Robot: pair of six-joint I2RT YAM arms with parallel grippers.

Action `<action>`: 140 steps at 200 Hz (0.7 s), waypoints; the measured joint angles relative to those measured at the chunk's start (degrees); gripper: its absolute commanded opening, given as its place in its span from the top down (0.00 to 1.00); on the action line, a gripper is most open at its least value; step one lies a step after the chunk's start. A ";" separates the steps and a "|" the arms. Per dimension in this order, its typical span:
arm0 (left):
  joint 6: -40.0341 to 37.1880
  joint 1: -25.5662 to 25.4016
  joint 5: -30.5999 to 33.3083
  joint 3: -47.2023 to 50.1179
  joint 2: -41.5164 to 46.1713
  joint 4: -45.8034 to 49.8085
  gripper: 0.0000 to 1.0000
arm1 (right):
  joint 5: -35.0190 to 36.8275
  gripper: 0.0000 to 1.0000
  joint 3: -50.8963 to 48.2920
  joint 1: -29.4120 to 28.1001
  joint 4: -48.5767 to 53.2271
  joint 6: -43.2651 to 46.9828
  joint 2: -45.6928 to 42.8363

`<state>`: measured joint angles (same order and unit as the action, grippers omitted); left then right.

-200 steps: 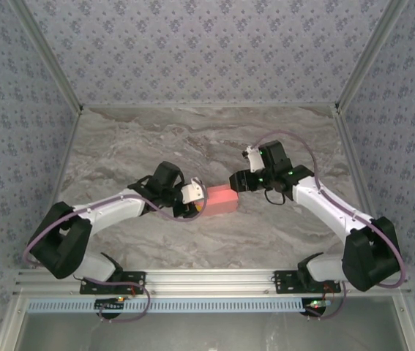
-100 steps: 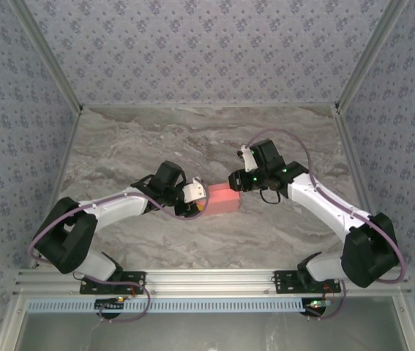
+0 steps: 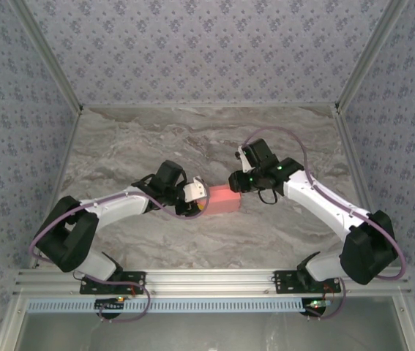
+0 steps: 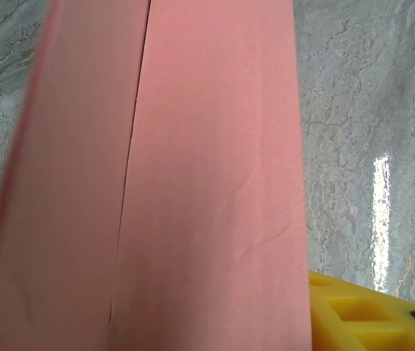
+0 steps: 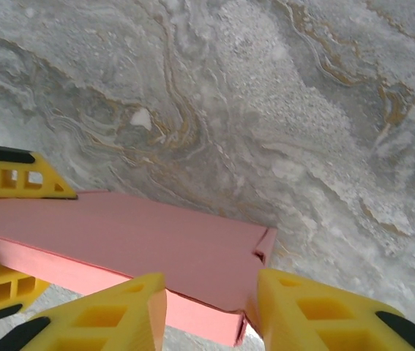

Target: Fold the paper box

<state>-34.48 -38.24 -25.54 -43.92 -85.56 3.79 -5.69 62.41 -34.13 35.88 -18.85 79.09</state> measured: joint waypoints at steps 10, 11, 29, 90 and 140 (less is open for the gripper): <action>0.02 0.00 0.00 0.00 -0.02 -0.28 0.49 | 0.76 0.60 0.35 -0.15 1.11 0.00 0.17; 0.02 0.00 0.00 0.00 -0.04 -0.31 0.49 | 0.85 0.59 0.37 -0.15 1.25 0.00 0.20; 0.04 0.00 0.02 0.00 -0.07 -0.76 0.50 | 1.92 0.47 0.44 -0.15 3.28 0.17 0.22; 0.00 0.00 -0.26 0.00 -0.07 -0.83 0.51 | 1.84 0.33 0.70 1.84 5.92 2.95 0.46; 0.02 0.00 -0.44 0.00 -0.07 -0.48 0.52 | -3.93 0.35 0.83 7.41 6.58 8.39 -2.32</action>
<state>-34.46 -38.24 -25.98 -43.92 -85.62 3.31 -9.63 63.24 -26.72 42.46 -10.46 76.77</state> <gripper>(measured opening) 0.486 0.665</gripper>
